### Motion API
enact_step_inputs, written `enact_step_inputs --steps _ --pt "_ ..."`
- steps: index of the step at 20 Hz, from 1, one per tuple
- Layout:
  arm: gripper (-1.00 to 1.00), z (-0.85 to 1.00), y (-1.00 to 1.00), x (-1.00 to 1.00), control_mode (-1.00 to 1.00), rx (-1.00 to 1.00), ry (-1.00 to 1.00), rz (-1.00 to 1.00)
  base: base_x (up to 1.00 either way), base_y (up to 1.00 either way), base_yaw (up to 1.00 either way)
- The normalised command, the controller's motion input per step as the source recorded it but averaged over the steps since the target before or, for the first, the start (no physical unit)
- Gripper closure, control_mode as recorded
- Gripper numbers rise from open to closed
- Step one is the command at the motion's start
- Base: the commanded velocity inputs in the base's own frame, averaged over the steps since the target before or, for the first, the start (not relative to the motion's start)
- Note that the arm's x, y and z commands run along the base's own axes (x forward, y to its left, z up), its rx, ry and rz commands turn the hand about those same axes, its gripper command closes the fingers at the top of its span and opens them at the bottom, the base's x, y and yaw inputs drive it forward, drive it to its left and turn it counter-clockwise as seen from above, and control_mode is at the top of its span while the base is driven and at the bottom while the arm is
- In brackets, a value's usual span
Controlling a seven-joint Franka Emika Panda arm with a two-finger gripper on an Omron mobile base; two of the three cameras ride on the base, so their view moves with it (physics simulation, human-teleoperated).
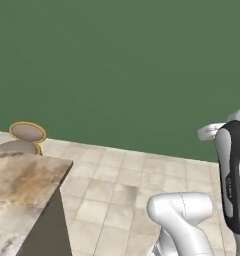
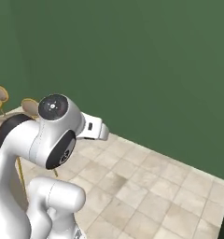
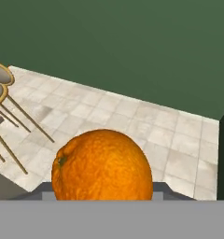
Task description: Retrieve the kiwi and tangerine from the fridge and place them into the bowl on the dining table.
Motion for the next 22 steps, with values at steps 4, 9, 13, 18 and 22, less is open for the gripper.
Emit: enact_step_inputs --steps 4,9,13,18,22 --pt "1.00 0.00 0.00 0.00 1.00 0.00 0.00 0.00 1.00 -0.34 0.42" --pt "1.00 0.00 0.00 0.00 1.00 0.00 0.00 0.00 1.00 -0.27 0.56" --pt "1.00 0.00 0.00 0.00 1.00 0.00 0.00 0.00 1.00 -0.58 0.52" --pt "1.00 0.00 0.00 0.00 1.00 0.00 0.00 0.00 1.00 -0.54 0.49" --pt "1.00 0.00 0.00 0.00 1.00 0.00 0.00 0.00 1.00 -0.48 0.44"
